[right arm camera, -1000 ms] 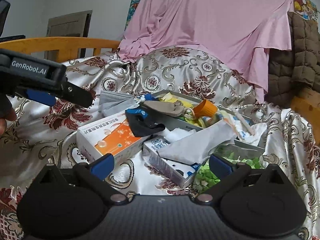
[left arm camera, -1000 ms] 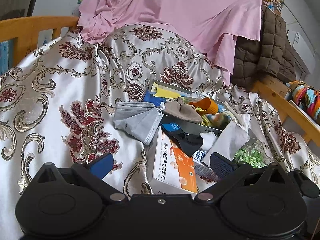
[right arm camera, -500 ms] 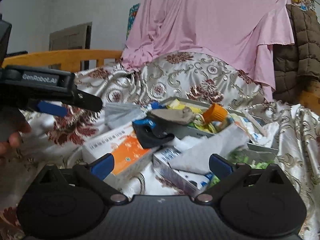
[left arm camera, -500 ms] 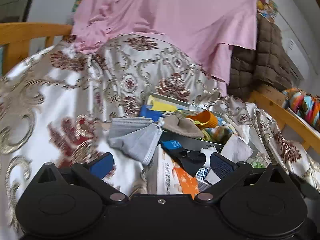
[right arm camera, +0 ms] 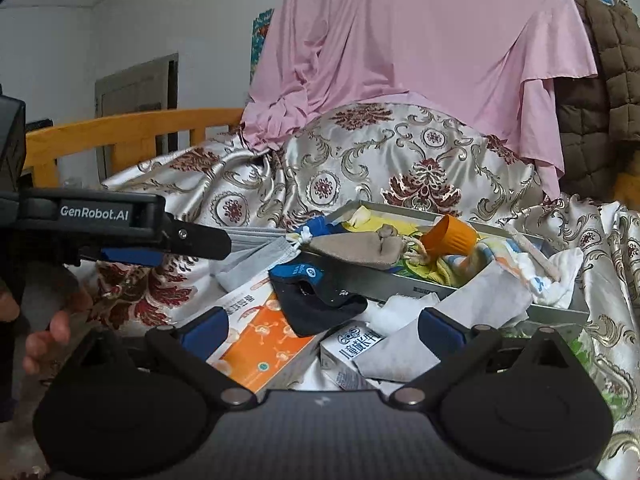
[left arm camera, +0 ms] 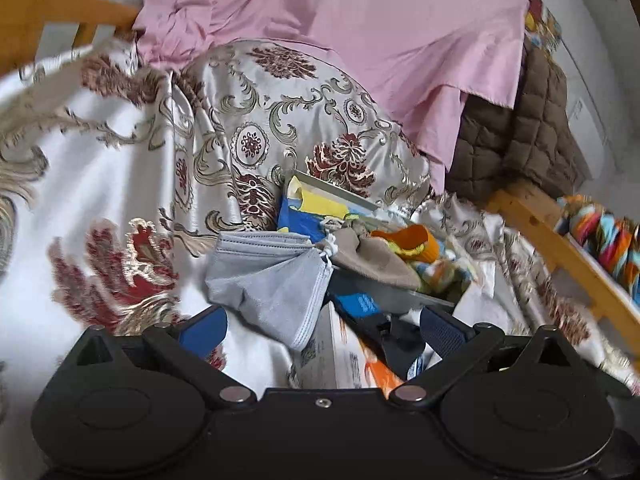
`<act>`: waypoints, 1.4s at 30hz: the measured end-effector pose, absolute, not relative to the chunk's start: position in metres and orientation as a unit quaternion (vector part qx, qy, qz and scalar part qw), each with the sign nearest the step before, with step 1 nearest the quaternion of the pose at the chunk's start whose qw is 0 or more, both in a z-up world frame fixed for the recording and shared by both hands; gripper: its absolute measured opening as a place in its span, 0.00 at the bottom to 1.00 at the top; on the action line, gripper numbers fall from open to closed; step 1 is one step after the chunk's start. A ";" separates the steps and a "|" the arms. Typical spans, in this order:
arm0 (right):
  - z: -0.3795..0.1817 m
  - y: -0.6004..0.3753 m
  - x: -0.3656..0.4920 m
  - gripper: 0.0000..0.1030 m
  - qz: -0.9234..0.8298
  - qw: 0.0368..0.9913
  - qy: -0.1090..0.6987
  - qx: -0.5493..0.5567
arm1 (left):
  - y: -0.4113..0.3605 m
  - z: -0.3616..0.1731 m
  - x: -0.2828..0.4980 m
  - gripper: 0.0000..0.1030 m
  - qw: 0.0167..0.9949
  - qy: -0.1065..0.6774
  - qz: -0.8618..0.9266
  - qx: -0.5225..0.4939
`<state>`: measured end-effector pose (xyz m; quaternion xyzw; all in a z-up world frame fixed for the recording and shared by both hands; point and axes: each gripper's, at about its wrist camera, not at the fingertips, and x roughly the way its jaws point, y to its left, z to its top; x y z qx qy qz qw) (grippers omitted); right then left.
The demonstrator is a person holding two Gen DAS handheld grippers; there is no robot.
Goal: Organize soft objects
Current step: 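Move the left tool to the grey face mask while the right tool reaches the black sock, then grasp the grey face mask with the left tool while the right tool grasps the blue-tagged black sock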
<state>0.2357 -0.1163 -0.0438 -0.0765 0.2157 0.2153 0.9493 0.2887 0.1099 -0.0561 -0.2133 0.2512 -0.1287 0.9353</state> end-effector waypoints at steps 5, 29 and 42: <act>-0.039 -0.112 0.256 1.00 0.230 0.940 0.243 -0.062 | 0.114 -0.068 0.311 0.99 0.931 0.262 -0.124 -0.222; -0.049 -0.070 0.348 0.99 0.271 0.898 0.334 -0.095 | 0.124 -0.086 0.363 0.91 0.926 0.305 -0.149 -0.164; -0.051 -0.077 0.361 0.84 0.283 0.882 0.377 -0.023 | 0.134 -0.088 0.363 0.59 0.926 0.302 -0.127 -0.185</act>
